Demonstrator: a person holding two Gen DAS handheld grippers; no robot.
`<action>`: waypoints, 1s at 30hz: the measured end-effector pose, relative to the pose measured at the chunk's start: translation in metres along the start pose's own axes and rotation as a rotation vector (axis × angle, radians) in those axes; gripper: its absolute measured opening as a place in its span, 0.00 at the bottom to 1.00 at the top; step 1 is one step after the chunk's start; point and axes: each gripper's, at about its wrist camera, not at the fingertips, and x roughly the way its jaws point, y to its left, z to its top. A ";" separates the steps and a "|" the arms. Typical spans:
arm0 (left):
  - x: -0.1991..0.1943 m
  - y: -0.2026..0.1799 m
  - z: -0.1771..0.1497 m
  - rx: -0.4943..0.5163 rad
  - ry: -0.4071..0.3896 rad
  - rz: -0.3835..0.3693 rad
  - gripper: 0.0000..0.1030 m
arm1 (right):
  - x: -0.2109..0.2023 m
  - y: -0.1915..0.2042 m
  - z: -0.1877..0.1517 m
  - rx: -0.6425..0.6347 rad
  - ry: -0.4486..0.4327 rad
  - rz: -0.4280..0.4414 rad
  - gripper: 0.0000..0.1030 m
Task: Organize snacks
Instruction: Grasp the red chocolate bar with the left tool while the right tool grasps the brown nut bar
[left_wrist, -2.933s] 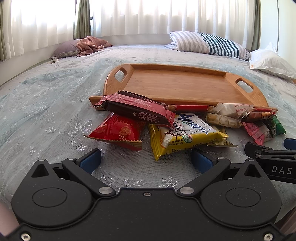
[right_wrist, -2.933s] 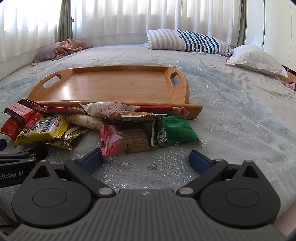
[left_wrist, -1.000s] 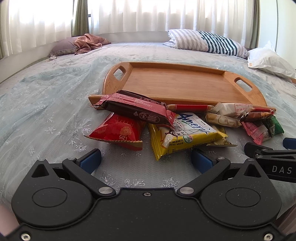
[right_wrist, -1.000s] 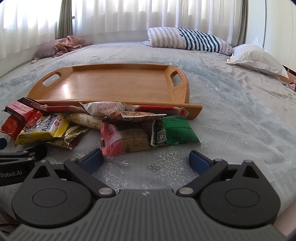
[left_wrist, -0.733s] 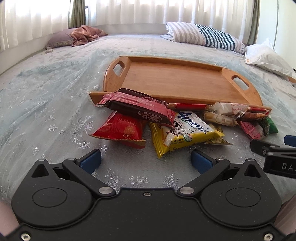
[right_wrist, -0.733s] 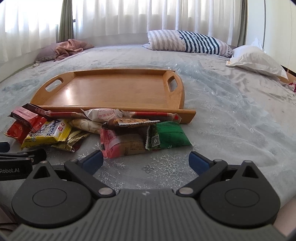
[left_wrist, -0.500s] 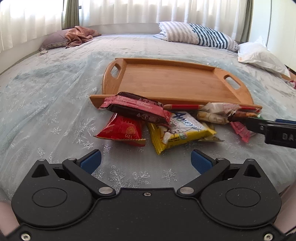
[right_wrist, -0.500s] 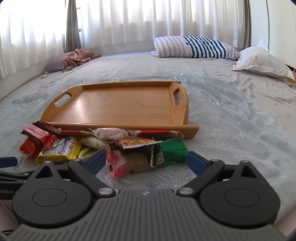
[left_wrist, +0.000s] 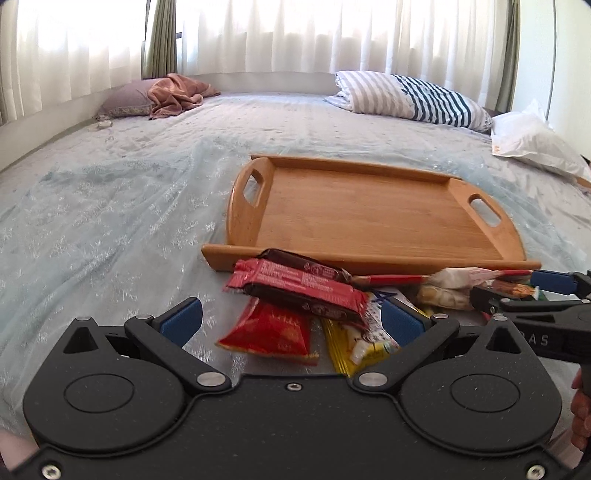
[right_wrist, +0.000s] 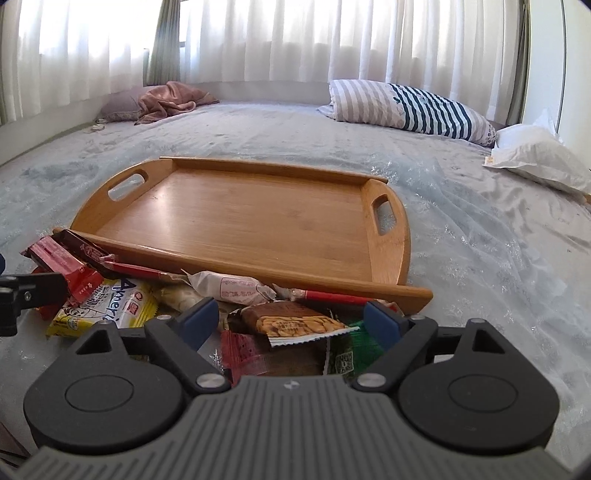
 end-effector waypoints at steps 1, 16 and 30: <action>0.004 -0.003 0.001 0.018 -0.006 0.012 1.00 | 0.001 0.002 0.000 -0.006 -0.001 -0.004 0.91; 0.032 -0.027 0.000 0.150 -0.011 0.075 1.00 | 0.002 0.010 -0.003 -0.025 0.003 -0.041 0.91; 0.027 -0.024 0.006 0.163 -0.068 0.050 1.00 | 0.003 0.012 -0.003 -0.038 -0.011 -0.061 0.83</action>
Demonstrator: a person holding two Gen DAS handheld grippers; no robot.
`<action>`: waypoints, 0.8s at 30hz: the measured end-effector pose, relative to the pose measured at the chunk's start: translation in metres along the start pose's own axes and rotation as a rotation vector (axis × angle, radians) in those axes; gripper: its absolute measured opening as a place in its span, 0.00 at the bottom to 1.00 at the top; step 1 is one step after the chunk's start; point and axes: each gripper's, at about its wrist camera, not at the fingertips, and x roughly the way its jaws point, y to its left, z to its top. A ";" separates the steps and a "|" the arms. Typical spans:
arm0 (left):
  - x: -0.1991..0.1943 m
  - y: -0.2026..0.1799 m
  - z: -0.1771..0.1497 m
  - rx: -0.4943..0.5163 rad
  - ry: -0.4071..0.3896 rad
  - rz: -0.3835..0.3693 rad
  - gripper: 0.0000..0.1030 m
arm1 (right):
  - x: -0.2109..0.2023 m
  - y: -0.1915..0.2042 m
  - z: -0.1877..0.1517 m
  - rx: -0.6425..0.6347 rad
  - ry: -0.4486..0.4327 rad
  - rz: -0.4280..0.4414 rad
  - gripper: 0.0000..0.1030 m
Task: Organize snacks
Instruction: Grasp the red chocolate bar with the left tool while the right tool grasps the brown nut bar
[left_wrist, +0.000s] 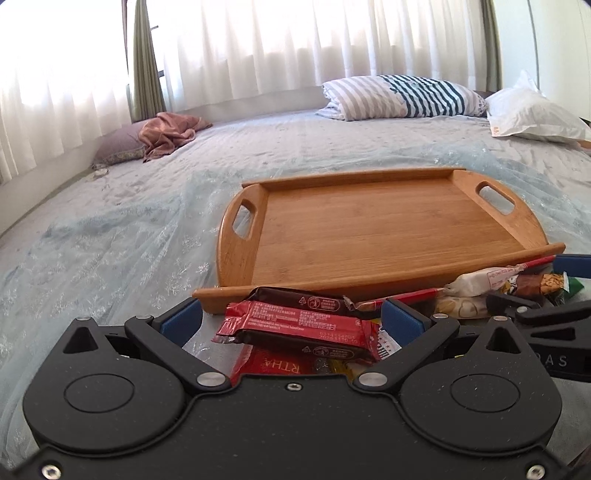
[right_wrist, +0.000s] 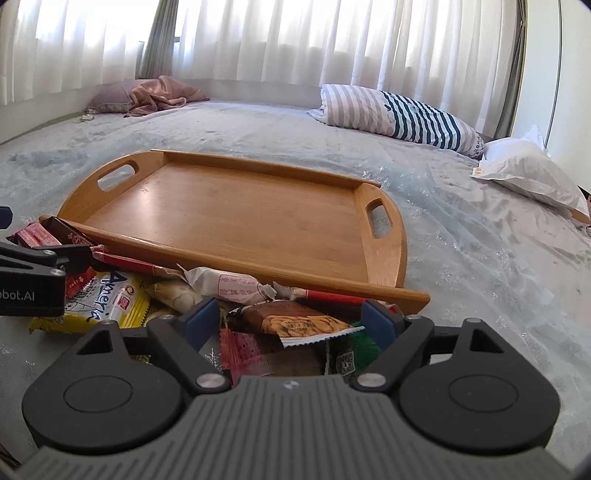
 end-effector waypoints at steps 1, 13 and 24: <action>-0.001 -0.002 0.000 0.012 -0.001 -0.004 1.00 | 0.000 0.001 0.001 -0.008 -0.003 -0.003 0.81; 0.004 -0.007 -0.003 0.012 0.032 -0.044 0.98 | 0.003 -0.012 0.001 0.054 0.015 0.063 0.68; 0.011 -0.004 -0.007 0.032 0.024 -0.029 0.63 | -0.003 -0.023 0.003 0.120 0.024 0.110 0.64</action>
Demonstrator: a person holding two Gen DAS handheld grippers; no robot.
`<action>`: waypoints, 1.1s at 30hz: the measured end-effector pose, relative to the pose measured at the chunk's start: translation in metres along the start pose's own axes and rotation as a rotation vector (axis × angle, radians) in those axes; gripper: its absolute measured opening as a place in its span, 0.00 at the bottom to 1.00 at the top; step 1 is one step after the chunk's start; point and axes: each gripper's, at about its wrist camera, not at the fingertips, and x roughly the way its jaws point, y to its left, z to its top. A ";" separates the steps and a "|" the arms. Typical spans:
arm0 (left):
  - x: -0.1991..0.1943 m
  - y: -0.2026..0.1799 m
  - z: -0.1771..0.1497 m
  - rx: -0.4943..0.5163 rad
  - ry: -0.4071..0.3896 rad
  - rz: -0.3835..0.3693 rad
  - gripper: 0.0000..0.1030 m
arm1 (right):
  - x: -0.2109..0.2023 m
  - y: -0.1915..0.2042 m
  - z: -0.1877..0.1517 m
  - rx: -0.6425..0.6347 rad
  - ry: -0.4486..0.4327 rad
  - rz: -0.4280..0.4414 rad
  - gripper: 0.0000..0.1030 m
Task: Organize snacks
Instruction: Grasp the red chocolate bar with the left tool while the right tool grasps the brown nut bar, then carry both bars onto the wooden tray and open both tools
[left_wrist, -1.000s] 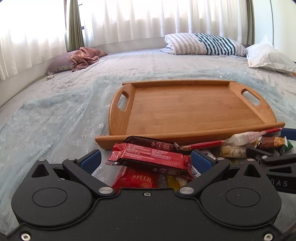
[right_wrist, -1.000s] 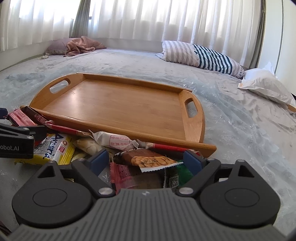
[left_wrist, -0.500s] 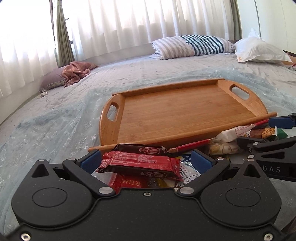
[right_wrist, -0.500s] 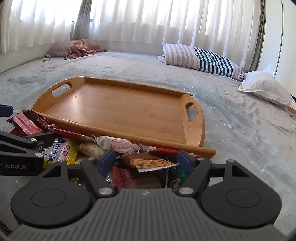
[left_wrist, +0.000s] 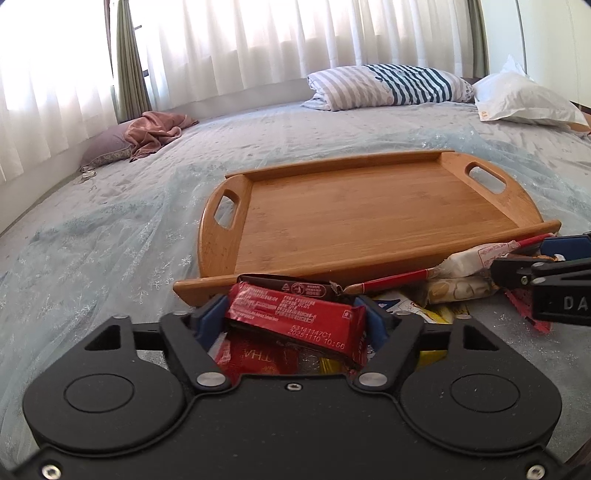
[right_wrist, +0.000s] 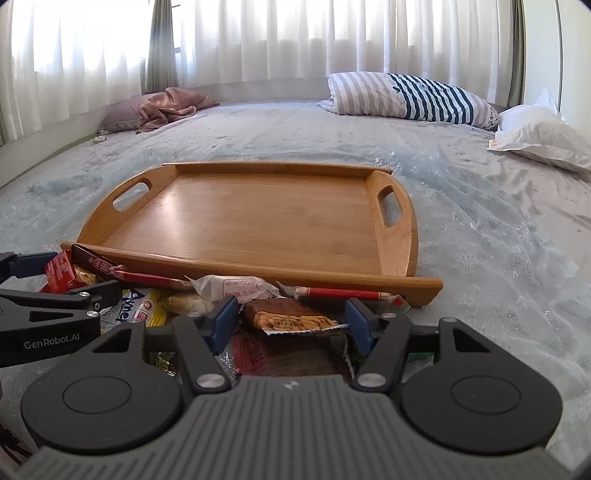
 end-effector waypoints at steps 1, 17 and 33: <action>0.000 0.001 0.000 -0.001 -0.003 0.001 0.63 | -0.001 -0.001 0.000 0.005 0.000 0.004 0.63; -0.026 -0.008 0.001 0.061 -0.062 -0.026 0.62 | -0.024 -0.004 0.008 0.019 -0.024 0.062 0.63; -0.031 0.009 0.016 0.002 -0.091 -0.013 0.62 | -0.038 -0.003 0.029 0.028 -0.099 0.126 0.63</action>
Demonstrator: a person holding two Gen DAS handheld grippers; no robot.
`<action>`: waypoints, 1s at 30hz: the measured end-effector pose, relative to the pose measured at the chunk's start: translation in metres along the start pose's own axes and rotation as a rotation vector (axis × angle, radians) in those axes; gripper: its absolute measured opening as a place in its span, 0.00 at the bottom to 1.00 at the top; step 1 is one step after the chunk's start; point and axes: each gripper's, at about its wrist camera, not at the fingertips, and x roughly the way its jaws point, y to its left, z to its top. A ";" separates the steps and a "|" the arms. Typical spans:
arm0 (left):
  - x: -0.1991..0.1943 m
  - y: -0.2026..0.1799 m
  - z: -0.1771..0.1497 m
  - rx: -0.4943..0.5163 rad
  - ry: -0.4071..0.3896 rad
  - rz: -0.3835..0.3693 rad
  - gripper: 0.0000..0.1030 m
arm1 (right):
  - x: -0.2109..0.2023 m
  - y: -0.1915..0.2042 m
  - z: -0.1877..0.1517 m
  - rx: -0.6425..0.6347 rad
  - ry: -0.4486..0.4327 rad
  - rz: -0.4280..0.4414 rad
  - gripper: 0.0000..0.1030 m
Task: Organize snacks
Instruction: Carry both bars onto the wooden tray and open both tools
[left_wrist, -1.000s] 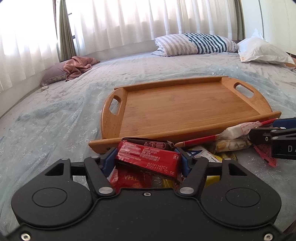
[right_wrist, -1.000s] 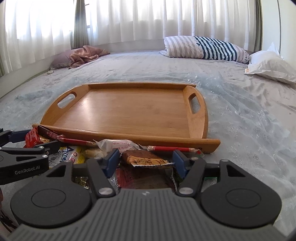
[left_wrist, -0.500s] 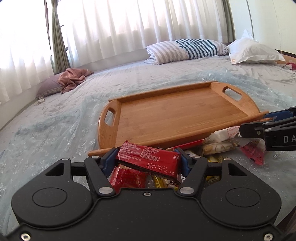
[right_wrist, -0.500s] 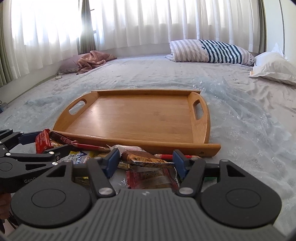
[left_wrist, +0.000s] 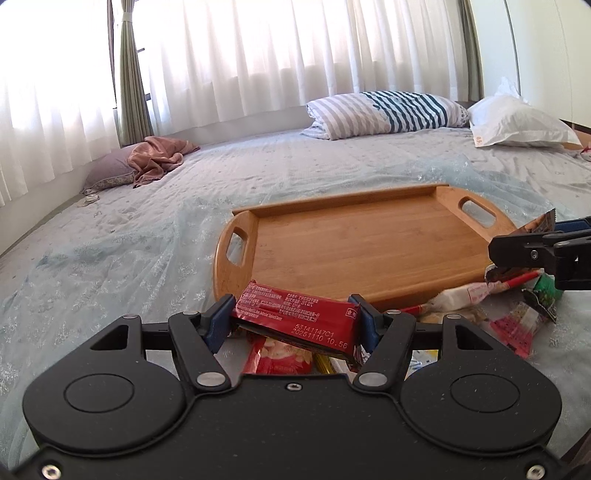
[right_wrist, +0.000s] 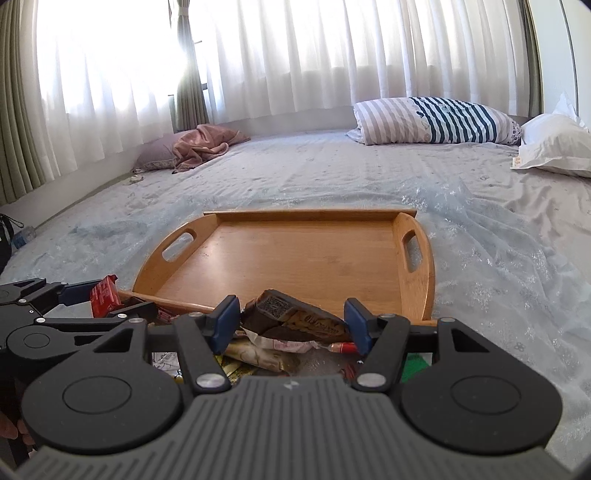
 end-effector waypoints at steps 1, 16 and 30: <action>0.000 0.001 0.001 -0.001 -0.004 0.000 0.62 | 0.001 0.001 0.002 -0.007 -0.005 -0.002 0.63; 0.025 0.011 0.022 -0.018 -0.039 0.012 0.62 | 0.032 -0.001 0.018 -0.025 -0.034 -0.042 0.63; 0.086 0.009 0.032 -0.006 0.021 0.015 0.62 | 0.068 -0.028 0.017 -0.020 0.005 -0.152 0.63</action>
